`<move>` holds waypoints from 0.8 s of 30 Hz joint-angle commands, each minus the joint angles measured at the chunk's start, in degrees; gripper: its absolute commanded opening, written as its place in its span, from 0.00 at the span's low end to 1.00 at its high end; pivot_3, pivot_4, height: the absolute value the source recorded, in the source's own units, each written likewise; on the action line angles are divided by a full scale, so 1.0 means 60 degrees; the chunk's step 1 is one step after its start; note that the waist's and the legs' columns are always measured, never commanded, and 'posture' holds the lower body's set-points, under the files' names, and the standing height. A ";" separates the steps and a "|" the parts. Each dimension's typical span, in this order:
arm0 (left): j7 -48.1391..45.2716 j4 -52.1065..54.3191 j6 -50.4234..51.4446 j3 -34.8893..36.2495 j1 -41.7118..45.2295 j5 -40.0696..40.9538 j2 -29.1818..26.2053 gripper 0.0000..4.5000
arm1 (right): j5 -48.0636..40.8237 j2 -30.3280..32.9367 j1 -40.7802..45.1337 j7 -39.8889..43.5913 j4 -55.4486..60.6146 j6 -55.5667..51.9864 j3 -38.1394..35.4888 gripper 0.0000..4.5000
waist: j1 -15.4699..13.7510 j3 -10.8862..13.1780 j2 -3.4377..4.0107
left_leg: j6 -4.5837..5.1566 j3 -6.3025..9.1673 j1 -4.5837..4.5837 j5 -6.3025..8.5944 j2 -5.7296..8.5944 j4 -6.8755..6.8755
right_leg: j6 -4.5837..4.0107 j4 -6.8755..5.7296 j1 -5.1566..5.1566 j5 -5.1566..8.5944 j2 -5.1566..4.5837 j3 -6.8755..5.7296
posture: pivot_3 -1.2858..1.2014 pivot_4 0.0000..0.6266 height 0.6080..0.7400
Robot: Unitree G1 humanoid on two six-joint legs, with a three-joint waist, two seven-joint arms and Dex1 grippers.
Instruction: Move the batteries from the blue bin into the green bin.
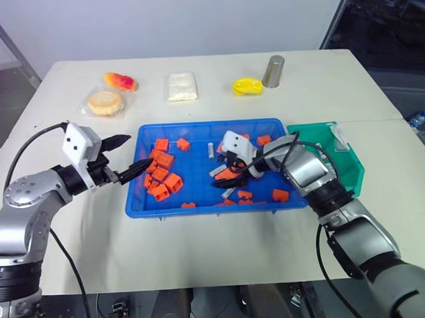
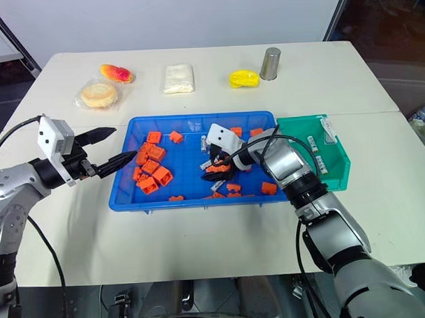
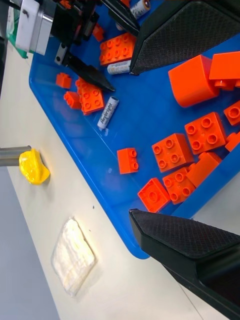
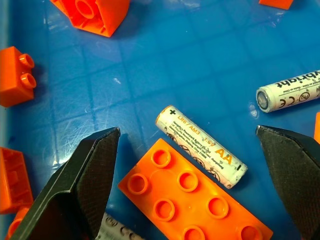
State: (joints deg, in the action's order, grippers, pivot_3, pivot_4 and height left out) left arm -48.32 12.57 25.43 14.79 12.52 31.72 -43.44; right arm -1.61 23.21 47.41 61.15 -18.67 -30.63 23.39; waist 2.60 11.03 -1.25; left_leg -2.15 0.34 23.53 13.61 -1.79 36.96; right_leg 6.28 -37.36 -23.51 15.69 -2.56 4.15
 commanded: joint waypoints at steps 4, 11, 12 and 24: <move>0.0078 0.0271 -0.0226 0.0210 0.0122 -0.0026 -0.0009 1.00 | 0.0129 -0.0236 0.0244 -0.0032 -0.0085 0.0066 -0.0033 0.88 | -0.0005 0.0000 0.0000 | 0.0000 0.0000 0.0000 0.0000 0.0000 0.0001 | 0.0000 0.0000 0.0001 0.0000 0.0000 0.0000 | 0.52 0.24 1.00; 0.0128 0.0267 -0.0266 0.0206 0.0086 -0.0051 0.0034 1.00 | 0.0149 -0.0287 0.0237 -0.0040 0.0046 -0.0001 -0.0095 0.88 | -0.0006 0.0000 0.0000 | 0.0000 0.0000 0.0000 0.0000 0.0000 0.0001 | 0.0000 0.0000 0.0001 0.0000 -0.0001 0.0000 | 0.52 0.24 1.00; 0.0134 0.0268 -0.0270 0.0203 0.0078 -0.0052 0.0042 1.00 | 0.0144 -0.0267 0.0206 -0.0017 0.0070 -0.0001 -0.0092 0.88 | -0.0006 0.0000 0.0000 | 0.0000 0.0000 0.0000 0.0000 0.0000 0.0001 | 0.0000 0.0000 0.0001 0.0000 -0.0001 0.0000 | 0.52 0.24 1.00; 0.0127 0.0217 -0.0352 0.0125 0.0114 -0.0059 0.0103 1.00 | 0.0112 -0.0441 0.0188 -0.0147 0.0294 -0.0183 -0.0099 0.02 | -0.0005 0.0000 0.0000 | 0.0000 0.0000 0.0000 0.0000 0.0000 0.0001 | 0.0000 0.0000 0.0001 0.0000 -0.0001 0.0000 | 0.52 0.24 1.00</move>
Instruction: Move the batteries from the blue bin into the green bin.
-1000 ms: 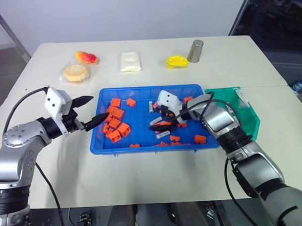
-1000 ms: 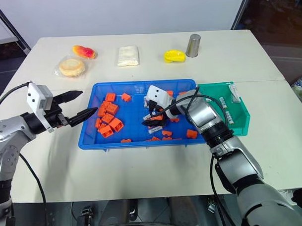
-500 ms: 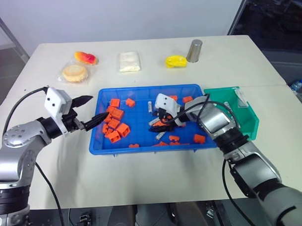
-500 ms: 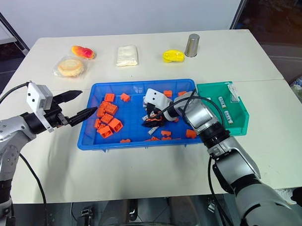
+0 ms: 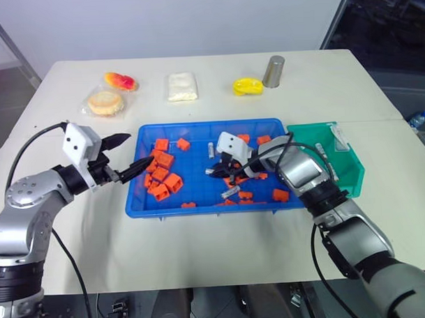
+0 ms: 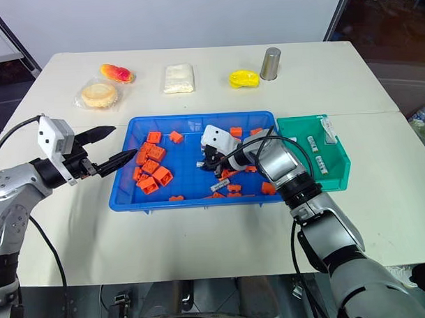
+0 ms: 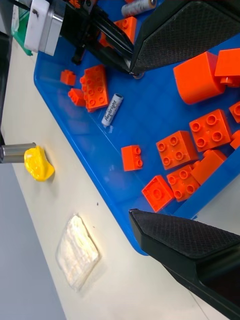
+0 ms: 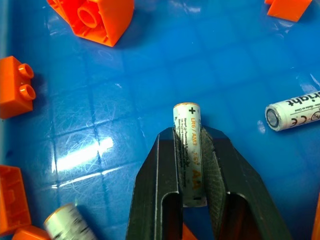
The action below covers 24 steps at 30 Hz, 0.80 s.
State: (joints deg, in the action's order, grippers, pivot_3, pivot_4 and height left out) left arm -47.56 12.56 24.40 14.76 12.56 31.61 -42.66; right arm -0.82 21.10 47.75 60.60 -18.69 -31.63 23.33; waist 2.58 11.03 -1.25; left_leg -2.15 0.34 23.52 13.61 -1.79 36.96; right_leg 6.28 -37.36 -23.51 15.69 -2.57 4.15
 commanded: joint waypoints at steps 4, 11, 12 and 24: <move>0.0000 0.0202 -0.0190 0.0125 0.0123 -0.0038 -0.0021 1.00 | -0.0036 -0.0090 0.0170 -0.0098 0.0341 -0.0060 -0.0136 0.02 | 0.0000 0.0000 0.0000 | 0.0000 0.0000 0.0000 0.0000 0.0000 0.0000 | 0.0000 0.0000 0.0000 0.0000 0.0000 0.0000 | 0.52 0.24 1.00; -0.0327 0.0264 0.0008 0.0137 0.0209 0.0194 -0.0195 1.00 | -0.0456 0.0373 0.0784 -0.0083 0.1191 -0.0555 -0.0928 0.02 | -0.0004 0.0005 0.0002 | 0.0000 0.0000 0.0002 0.0000 0.0000 0.0000 | 0.0000 0.0000 -0.0002 0.0000 0.0000 0.0000 | 0.52 0.24 1.00; -0.0402 0.0266 0.0055 0.0159 0.0269 0.0261 -0.0235 1.00 | -0.0601 0.0506 0.0959 -0.0078 0.1386 -0.0754 -0.1195 0.02 | -0.0004 0.0006 0.0002 | 0.0000 -0.0001 0.0003 0.0000 0.0000 0.0000 | 0.0000 0.0000 -0.0005 0.0000 -0.0001 0.0001 | 0.52 0.24 1.00; -0.2122 -0.0329 0.0761 -0.1248 0.2647 0.0969 -0.0087 1.00 | -0.1314 0.4984 0.0516 0.0166 0.3128 -0.2284 -0.3746 0.02 | -0.0213 0.0011 0.0003 | 0.0017 0.0004 0.0030 0.0012 0.0009 -0.0001 | 0.0000 0.0045 -0.0003 0.0001 -0.0010 -0.0013 | 0.52 0.24 1.00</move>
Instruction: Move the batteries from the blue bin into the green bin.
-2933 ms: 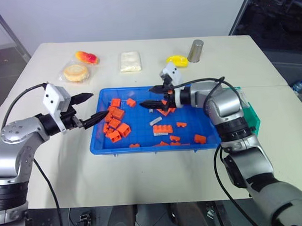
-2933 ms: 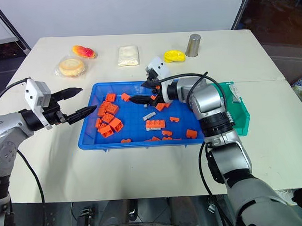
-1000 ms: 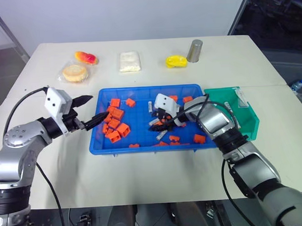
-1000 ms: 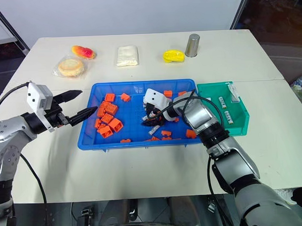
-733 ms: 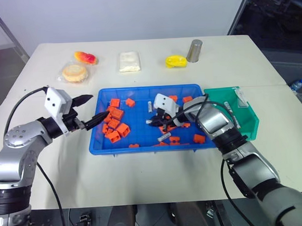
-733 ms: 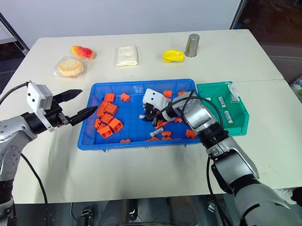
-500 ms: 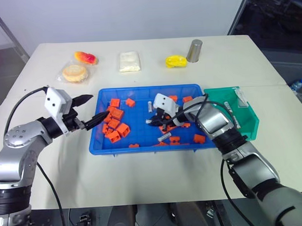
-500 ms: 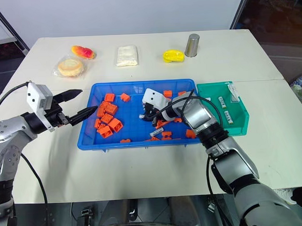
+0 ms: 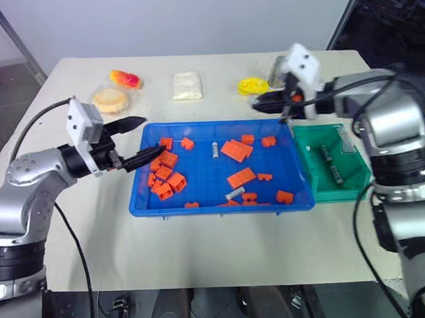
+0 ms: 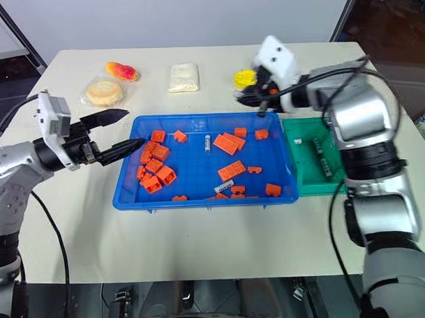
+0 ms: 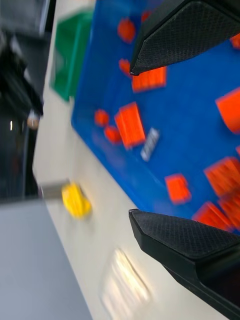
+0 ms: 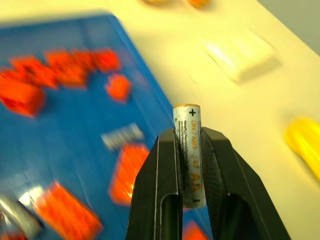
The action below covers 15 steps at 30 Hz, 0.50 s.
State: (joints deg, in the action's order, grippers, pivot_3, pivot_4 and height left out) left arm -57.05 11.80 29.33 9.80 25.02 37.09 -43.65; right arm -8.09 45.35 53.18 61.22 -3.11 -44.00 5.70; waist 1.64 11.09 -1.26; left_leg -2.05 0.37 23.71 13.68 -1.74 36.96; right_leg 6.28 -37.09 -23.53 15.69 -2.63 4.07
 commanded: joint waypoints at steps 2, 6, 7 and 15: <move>-0.0880 -0.0506 -0.0126 -0.0777 0.0972 -0.0066 0.0213 1.00 | -0.0233 0.1621 -0.0971 0.0040 0.0802 -0.0432 -0.1236 0.02 | -0.0094 0.0003 0.0004 | 0.0003 0.0001 0.0012 0.0001 0.0001 0.0002 | 0.0000 0.0000 -0.0011 0.0000 0.0004 -0.0001 | 0.52 0.24 1.00; -0.1317 -0.1091 -0.0380 -0.1200 0.1440 -0.0356 0.0437 1.00 | -0.0570 0.2247 -0.1959 -0.0091 0.1328 -0.0862 -0.1896 0.02 | 0.0065 0.0005 0.0009 | 0.0015 -0.0014 0.0012 0.0008 -0.0006 0.0004 | 0.0002 -0.0004 -0.0022 0.0000 0.0012 0.0012 | 0.52 0.24 1.00; -0.1446 -0.1416 -0.0544 -0.1406 0.1644 -0.0546 0.0574 1.00 | -0.0676 0.2438 -0.2563 -0.0109 0.1578 -0.1063 -0.2269 0.02 | 0.0087 0.0005 0.0009 | 0.0015 -0.0007 0.0012 0.0007 -0.0006 0.0004 | 0.0001 -0.0007 -0.0021 0.0000 0.0017 0.0010 | 0.52 0.24 1.00; -0.1722 -0.2840 -0.1310 -0.1808 0.2286 -0.1362 0.1189 1.00 | -0.1149 0.2495 -0.4477 -0.0714 0.2170 -0.1322 -0.3085 0.02 | 0.0155 0.0006 0.0011 | 0.0016 -0.0015 0.0017 0.0008 -0.0003 0.0022 | 0.0006 -0.0008 -0.0020 -0.0002 0.0014 0.0021 | 0.52 0.24 1.00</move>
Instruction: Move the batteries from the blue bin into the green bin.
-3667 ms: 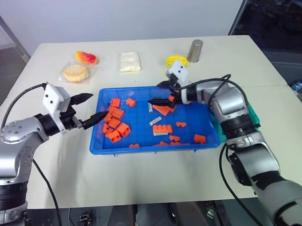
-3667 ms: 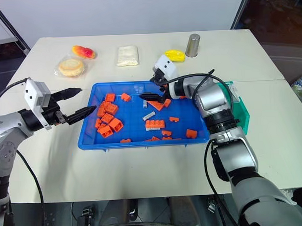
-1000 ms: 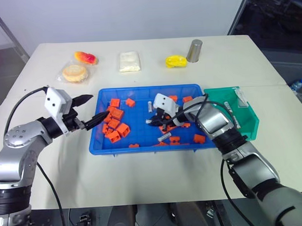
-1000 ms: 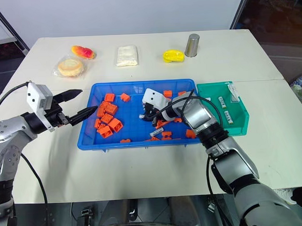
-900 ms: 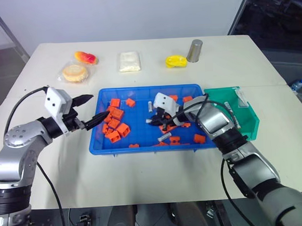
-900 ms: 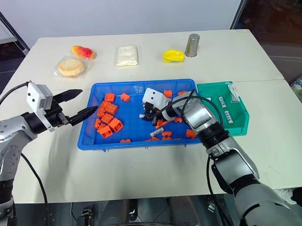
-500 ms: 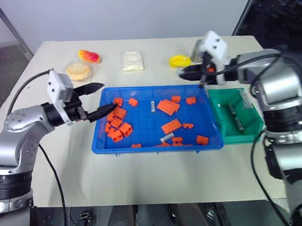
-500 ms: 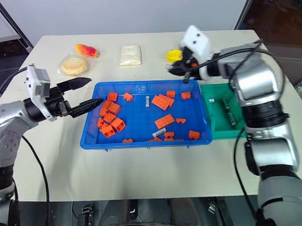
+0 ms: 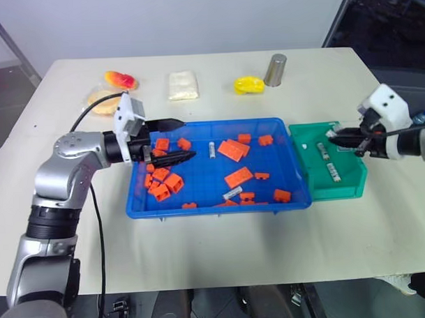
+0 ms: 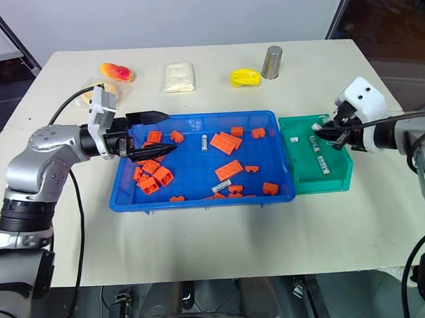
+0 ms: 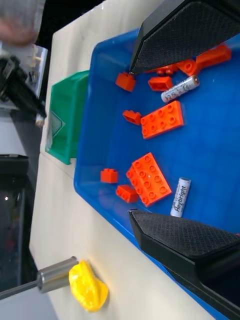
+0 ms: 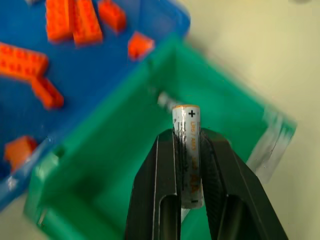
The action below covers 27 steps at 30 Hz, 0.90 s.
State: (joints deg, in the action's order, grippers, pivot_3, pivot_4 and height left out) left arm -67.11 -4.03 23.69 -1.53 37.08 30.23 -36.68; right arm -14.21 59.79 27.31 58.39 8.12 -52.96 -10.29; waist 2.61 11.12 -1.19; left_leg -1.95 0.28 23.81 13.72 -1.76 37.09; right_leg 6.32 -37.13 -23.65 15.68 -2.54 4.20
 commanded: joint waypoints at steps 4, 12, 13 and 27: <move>0.0027 -0.0427 -0.0446 0.0182 0.0383 -0.0353 0.0227 1.00 | -0.0100 0.0063 -0.0467 -0.0522 0.0035 0.0582 -0.0334 0.43 | -0.0042 0.0000 0.0000 | 0.0000 0.0008 0.0003 0.0000 -0.0001 0.0003 | 0.0000 -0.0005 0.0000 0.0001 0.0004 -0.0001 | 0.52 0.24 1.00; 0.0210 -0.0268 -0.0385 0.0494 0.0201 -0.0421 0.0070 1.00 | -0.0081 -0.0056 0.0511 -0.1067 -0.0391 0.0956 0.0063 0.99 | -0.0011 0.0001 0.0001 | 0.0000 0.0008 0.0005 0.0000 0.0001 0.0004 | 0.0001 -0.0007 -0.0001 0.0001 0.0001 -0.0001 | 0.52 0.24 1.00; 0.0307 -0.0336 -0.0461 0.0594 0.0196 -0.0476 0.0020 1.00 | -0.0148 -0.0222 0.0890 -0.1174 -0.0415 0.0981 0.0148 0.99 | 0.0010 0.0001 0.0002 | 0.0000 0.0006 0.0004 0.0000 0.0001 0.0004 | 0.0001 -0.0010 -0.0002 0.0000 0.0000 0.0000 | 0.52 0.24 1.00; 0.2022 0.0428 -0.0790 0.2042 -0.0813 -0.0644 -0.0377 1.00 | -0.0815 -0.6387 0.3586 -0.3055 -0.2156 0.0726 0.2635 0.99 | -0.0133 -0.0005 -0.0007 | -0.0011 0.0023 0.0132 -0.0007 0.0015 0.0028 | 0.0000 -0.0069 -0.0130 -0.0003 -0.0023 -0.0010 | 0.52 0.24 1.00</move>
State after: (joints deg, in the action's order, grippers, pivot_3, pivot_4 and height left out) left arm -56.17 -6.61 17.89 8.42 33.23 24.50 -38.33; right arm -20.04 24.84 47.05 41.23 -2.19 -51.54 3.73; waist 1.82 11.09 -1.24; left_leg -2.02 0.38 24.60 13.68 -1.66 37.27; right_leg 6.31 -37.56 -24.46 15.66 -2.69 4.14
